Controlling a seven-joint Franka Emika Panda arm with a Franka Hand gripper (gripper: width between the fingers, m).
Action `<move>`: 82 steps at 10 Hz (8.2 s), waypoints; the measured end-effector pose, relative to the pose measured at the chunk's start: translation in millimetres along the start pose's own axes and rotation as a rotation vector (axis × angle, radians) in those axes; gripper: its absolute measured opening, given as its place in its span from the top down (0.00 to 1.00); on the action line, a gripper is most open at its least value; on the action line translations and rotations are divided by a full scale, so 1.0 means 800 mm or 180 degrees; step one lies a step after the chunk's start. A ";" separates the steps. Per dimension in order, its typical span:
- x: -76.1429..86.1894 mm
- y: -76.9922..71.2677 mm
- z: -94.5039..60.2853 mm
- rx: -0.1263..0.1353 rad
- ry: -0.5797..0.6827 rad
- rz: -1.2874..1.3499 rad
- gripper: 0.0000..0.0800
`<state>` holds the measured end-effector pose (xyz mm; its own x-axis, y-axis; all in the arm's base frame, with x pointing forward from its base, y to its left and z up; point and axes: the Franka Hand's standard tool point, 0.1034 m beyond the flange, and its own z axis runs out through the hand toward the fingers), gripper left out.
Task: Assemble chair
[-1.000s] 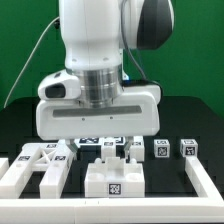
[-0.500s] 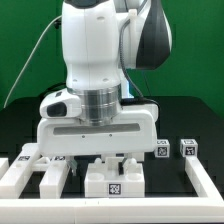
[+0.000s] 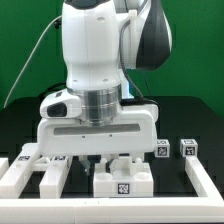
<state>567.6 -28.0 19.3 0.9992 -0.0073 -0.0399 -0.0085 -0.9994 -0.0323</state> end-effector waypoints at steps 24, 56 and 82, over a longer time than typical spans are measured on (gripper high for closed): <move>0.067 -0.083 -0.001 -0.0011 0.0150 -0.0068 0.48; -0.125 -0.107 0.011 -0.0052 -0.2752 0.0082 0.19; 0.064 -0.171 -0.153 0.0203 0.0094 -0.0346 0.64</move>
Offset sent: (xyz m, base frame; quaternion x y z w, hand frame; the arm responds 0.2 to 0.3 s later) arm 0.0000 0.0000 0.0000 0.0000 0.0000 0.0000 1.0000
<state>624.9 104.5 144.2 0.9951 0.0992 -0.0031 0.0984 -0.9903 -0.0984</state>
